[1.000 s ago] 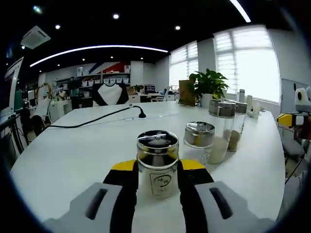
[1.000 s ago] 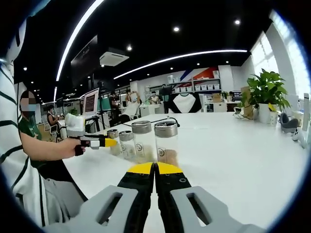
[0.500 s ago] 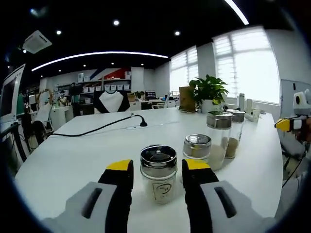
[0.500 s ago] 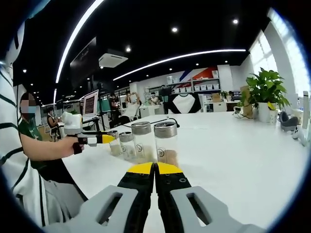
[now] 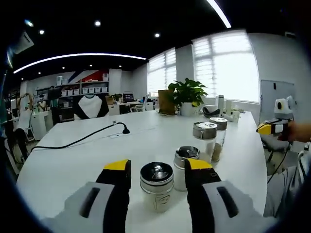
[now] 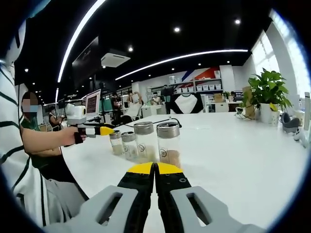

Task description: Rotate the seasoning bottle until the label or dispensing opening points toward the visible target arrow and the bottle remains upright within the marked orientation range

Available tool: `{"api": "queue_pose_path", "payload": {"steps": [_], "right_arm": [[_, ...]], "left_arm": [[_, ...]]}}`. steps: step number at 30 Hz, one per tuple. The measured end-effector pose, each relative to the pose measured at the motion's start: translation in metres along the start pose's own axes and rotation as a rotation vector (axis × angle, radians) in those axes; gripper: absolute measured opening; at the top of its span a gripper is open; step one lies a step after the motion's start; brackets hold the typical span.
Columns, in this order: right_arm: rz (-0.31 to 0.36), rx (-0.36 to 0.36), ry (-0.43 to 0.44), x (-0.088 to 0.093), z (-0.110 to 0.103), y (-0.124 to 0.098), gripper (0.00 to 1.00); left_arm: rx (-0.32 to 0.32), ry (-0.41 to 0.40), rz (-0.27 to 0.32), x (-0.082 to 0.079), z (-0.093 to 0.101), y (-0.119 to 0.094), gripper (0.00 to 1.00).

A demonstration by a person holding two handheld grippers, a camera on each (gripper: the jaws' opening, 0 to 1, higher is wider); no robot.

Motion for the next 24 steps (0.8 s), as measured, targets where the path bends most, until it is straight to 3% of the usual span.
{"api": "queue_pose_path", "payload": {"steps": [5, 8, 10, 12, 14, 16, 19, 24], "right_arm": [[-0.001, -0.009, -0.014, -0.004, 0.0, 0.003, 0.0], [0.001, -0.011, -0.015, -0.007, 0.0, 0.005, 0.0], [0.01, -0.015, -0.021, -0.011, -0.001, 0.007, 0.0], [0.019, -0.019, -0.021, -0.013, -0.002, 0.009, 0.0], [0.024, -0.02, -0.021, -0.014, -0.002, 0.01, 0.0], [0.026, -0.024, -0.022, -0.015, -0.003, 0.01, 0.0], [0.023, -0.029, -0.024, -0.013, -0.004, 0.01, 0.0], [0.026, -0.009, -0.02, -0.013, 0.0, 0.008, 0.0]], "left_arm": [[-0.001, -0.003, -0.021, 0.005, -0.003, 0.0, 0.45], [0.011, -0.015, -0.035, 0.009, 0.002, 0.0, 0.36], [0.007, -0.014, -0.041, 0.011, 0.002, 0.001, 0.36], [-0.001, 0.002, -0.065, 0.015, 0.003, 0.002, 0.37], [-0.005, 0.07, -0.083, 0.016, 0.004, 0.003, 0.31], [-0.031, 0.131, -0.097, 0.014, 0.008, 0.003, 0.32], [-0.047, 0.099, -0.086, 0.012, 0.012, 0.005, 0.32], [-0.132, 0.067, -0.065, 0.016, 0.005, 0.004, 0.31]]}}
Point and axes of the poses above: the point that each gripper's makers call its tool centre point, and the gripper's own axes: y roughly forward along the fingers, z roughly to its right, x roughly out of its underside, the point moved 4 cm from there along -y, roughly backward along the fingers, and after that the axes turned 2 degrees about -z, right-handed, at the moved point
